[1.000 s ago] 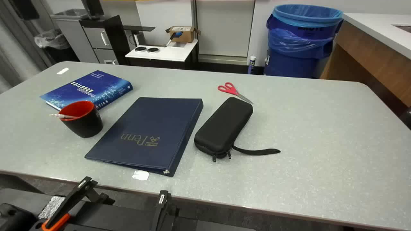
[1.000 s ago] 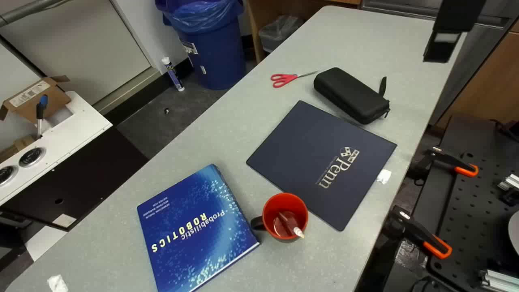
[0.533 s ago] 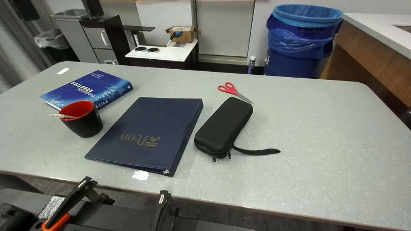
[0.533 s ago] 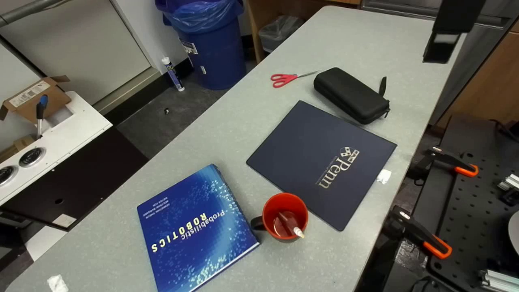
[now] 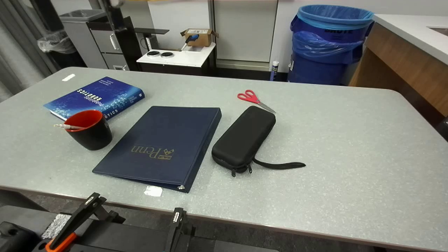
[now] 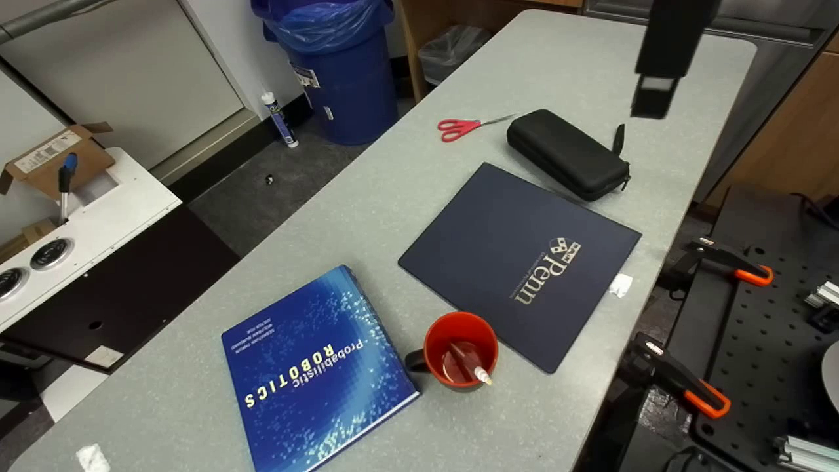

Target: Remove the marker from the mug cup

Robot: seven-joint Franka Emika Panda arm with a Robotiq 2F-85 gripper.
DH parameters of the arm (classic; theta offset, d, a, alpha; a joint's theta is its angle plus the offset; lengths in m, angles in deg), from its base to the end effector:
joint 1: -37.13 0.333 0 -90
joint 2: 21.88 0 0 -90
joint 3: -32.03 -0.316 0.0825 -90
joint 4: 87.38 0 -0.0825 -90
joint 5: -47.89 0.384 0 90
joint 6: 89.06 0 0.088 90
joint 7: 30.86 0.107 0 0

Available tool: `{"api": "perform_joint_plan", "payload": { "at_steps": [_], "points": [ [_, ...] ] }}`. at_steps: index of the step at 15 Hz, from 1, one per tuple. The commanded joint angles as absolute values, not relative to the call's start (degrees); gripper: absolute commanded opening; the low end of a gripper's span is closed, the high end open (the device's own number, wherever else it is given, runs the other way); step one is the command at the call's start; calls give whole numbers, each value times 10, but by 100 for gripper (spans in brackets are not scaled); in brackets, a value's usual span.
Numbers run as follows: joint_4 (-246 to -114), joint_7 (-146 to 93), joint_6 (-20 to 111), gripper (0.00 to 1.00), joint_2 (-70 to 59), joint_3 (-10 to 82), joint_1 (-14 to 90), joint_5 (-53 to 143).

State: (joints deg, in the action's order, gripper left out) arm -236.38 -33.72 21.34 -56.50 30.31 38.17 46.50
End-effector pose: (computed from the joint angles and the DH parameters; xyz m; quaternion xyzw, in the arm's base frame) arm 0.3522 0.0153 0.4437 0.9979 0.0507 -0.0349 0.0196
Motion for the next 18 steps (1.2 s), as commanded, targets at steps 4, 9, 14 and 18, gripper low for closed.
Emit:
{"api": "perform_joint_plan", "payload": {
  "at_steps": [4,9,14,18],
  "points": [
    [-2262,-374,290,99,-340,294,441,550],
    [-2242,-366,291,100,-296,262,453,546],
    [-2236,-364,291,100,-284,259,453,546],
    [-2225,-371,298,100,-258,260,454,561]
  ]
}}
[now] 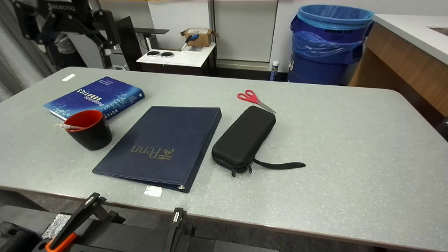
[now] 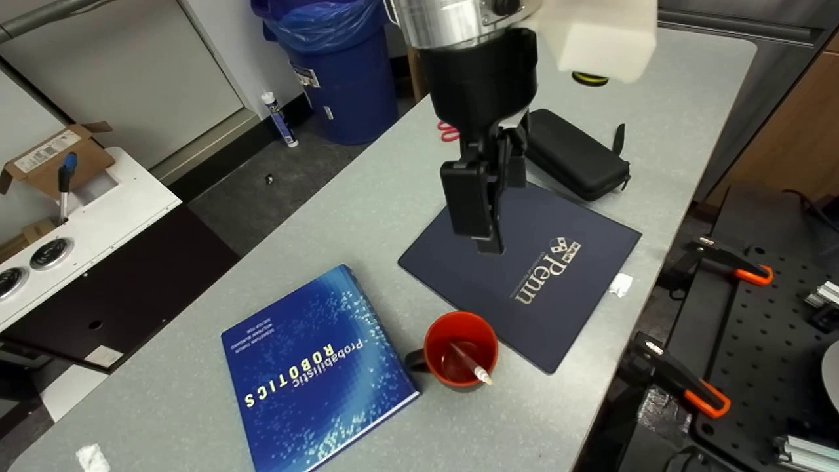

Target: Remove the marker from the mug cup

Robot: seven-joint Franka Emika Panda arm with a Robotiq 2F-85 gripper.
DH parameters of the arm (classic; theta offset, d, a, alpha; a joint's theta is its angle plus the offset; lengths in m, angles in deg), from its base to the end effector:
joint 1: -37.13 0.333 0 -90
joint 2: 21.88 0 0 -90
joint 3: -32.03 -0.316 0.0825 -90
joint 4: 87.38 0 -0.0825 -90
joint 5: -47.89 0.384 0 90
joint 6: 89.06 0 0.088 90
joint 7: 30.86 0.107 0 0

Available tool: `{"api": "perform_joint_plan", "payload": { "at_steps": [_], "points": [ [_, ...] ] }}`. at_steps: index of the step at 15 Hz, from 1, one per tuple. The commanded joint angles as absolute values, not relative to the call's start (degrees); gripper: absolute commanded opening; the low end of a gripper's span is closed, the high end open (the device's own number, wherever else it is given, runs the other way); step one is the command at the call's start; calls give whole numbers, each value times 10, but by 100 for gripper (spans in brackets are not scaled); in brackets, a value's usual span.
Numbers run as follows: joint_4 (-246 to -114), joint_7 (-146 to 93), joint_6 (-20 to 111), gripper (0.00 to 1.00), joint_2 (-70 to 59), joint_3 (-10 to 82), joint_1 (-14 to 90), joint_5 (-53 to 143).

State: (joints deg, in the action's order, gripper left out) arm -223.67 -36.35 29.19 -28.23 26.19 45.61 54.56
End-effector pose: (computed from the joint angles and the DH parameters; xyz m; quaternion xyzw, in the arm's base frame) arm 0.4434 0.1194 0.3502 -0.9843 -0.1379 0.1047 0.0346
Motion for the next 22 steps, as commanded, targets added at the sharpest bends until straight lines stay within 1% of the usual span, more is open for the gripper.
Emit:
{"api": "perform_joint_plan", "payload": {
  "at_steps": [1,7,12,15,16,17,22],
  "points": [
    [-2225,-372,305,100,-249,259,454,566],
    [-2207,-406,333,100,-172,249,457,647],
    [-2165,-415,357,100,-100,227,455,728],
    [-2141,-401,344,100,-66,215,455,741],
    [-2133,-397,324,100,-60,212,455,732],
    [-2160,-403,346,100,-84,215,453,721],
    [-2141,-397,337,100,-55,212,451,723]
  ]
}}
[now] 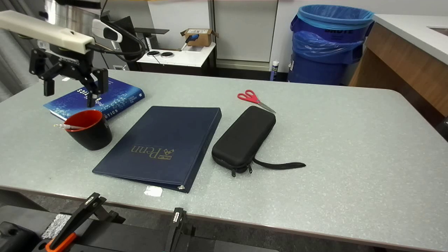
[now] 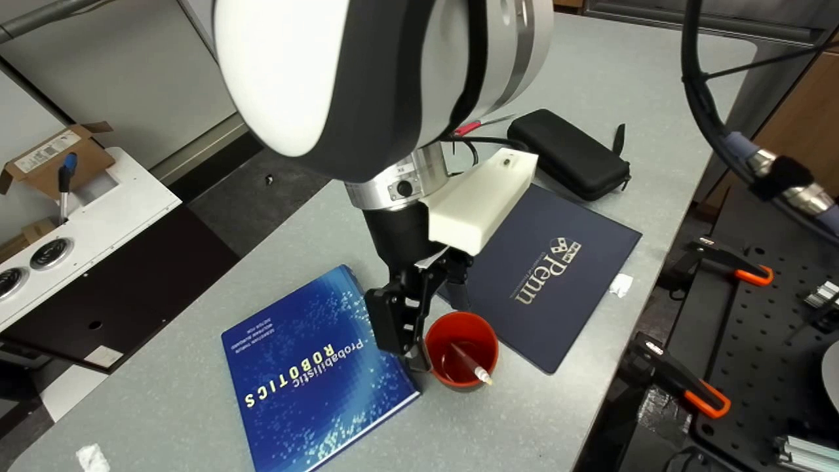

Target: Remove the marker from the mug cup

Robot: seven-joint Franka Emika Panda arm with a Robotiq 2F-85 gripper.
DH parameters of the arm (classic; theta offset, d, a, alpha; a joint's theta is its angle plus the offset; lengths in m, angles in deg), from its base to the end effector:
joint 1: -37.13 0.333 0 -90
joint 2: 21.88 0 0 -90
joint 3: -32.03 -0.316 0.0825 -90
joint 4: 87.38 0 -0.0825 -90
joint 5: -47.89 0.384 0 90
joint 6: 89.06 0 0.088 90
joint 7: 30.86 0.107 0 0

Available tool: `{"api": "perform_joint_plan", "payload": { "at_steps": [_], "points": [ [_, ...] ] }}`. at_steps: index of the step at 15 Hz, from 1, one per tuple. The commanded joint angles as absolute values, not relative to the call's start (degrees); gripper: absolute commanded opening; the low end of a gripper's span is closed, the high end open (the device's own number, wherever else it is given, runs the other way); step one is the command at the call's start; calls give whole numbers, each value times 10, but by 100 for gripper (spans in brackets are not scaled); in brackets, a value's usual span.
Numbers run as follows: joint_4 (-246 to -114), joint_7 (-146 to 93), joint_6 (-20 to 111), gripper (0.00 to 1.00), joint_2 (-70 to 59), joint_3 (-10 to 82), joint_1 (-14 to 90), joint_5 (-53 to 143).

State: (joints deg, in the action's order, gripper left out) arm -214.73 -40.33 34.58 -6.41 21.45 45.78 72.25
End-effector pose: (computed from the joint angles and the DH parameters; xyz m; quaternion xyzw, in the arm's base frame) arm 0.4784 0.1861 0.2348 -0.9652 -0.0990 0.1782 0.1636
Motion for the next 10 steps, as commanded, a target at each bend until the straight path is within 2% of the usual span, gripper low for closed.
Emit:
{"api": "perform_joint_plan", "payload": {
  "at_steps": [1,10],
  "points": [
    [-2136,-408,318,100,-48,210,446,732],
    [-2116,-412,265,100,-2,205,438,750]
  ]
}}
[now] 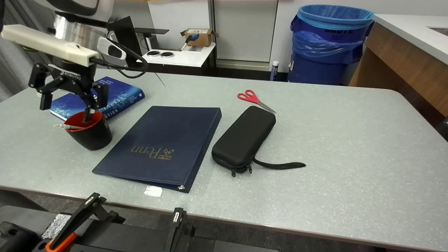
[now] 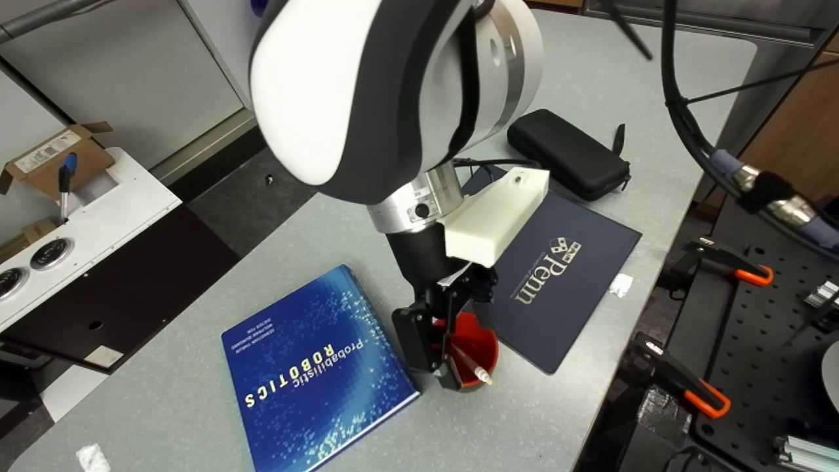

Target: Remove the marker from the mug cup

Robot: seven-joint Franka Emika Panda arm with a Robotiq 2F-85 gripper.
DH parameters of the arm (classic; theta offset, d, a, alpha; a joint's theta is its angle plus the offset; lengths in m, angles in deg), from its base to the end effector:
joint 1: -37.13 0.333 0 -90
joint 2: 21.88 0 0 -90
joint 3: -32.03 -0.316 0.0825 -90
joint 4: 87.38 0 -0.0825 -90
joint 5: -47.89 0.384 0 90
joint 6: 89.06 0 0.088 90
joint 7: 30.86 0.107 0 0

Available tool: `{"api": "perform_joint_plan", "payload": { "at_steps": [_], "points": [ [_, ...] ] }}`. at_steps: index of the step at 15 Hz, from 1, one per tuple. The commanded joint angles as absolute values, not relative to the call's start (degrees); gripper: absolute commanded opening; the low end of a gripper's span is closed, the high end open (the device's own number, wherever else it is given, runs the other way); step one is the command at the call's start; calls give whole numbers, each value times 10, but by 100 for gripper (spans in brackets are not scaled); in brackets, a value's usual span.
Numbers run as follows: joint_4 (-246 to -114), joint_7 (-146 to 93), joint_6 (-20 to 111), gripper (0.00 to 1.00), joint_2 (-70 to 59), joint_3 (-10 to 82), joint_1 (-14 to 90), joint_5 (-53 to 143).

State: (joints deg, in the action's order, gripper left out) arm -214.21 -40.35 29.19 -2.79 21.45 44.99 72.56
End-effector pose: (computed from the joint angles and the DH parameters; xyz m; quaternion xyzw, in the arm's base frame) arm 0.4646 0.1811 0.2041 -0.9493 -0.0913 0.2484 0.1697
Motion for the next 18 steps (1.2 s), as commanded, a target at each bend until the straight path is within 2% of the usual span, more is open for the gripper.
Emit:
{"api": "perform_joint_plan", "payload": {
  "at_steps": [1,12,13,14,18],
  "points": [
    [-2114,-411,267,100,3,204,440,752],
    [-2099,-409,268,100,31,185,441,765],
    [-2098,-410,266,90,33,185,440,767],
    [-2097,-410,266,74,34,185,439,768],
    [-2098,-416,265,41,33,185,435,772]
  ]
}}
